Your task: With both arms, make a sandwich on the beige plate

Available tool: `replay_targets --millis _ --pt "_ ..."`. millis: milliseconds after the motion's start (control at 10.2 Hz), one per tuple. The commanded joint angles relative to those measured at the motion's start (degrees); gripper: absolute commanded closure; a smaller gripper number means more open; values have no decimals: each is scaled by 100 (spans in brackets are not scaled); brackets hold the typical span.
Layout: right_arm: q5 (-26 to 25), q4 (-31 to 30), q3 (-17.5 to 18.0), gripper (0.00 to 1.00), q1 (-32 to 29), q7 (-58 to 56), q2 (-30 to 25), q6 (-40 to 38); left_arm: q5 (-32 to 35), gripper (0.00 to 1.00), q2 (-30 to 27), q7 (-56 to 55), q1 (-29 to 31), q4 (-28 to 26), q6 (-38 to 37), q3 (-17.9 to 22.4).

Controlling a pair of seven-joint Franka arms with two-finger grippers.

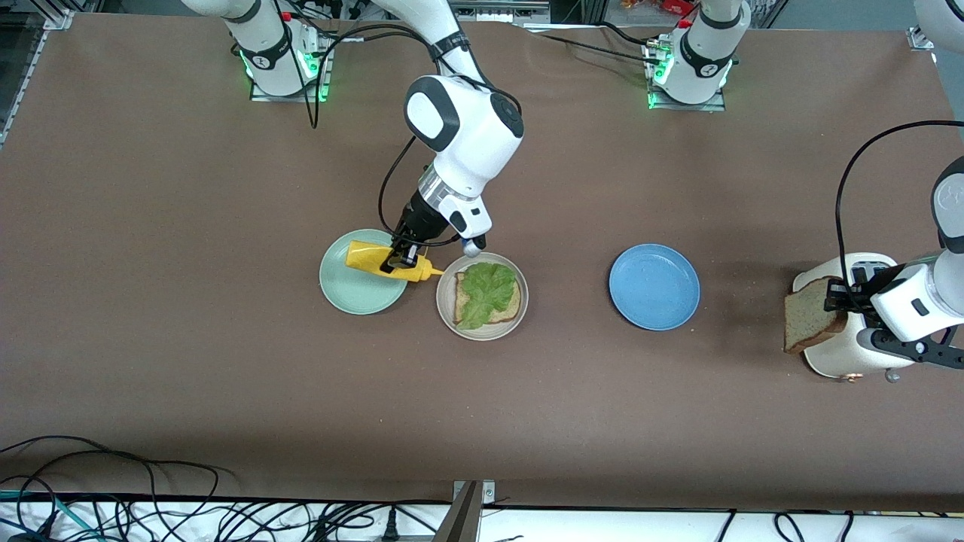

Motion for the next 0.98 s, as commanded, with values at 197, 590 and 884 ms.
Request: replay_targets --millis 197,590,884 --pt "1102 209 -458 100 -374 -393 5 -208 -510 100 27 -6 -90 94 -90 29" --pt "2535 192 -959 100 -707 -752 -56 -436 -1152 100 167 -260 -187 94 -90 21" --pt "3957 174 -1355 100 -1225 -1334 -83 -787 -1968 100 317 -611 -310 94 -81 29"
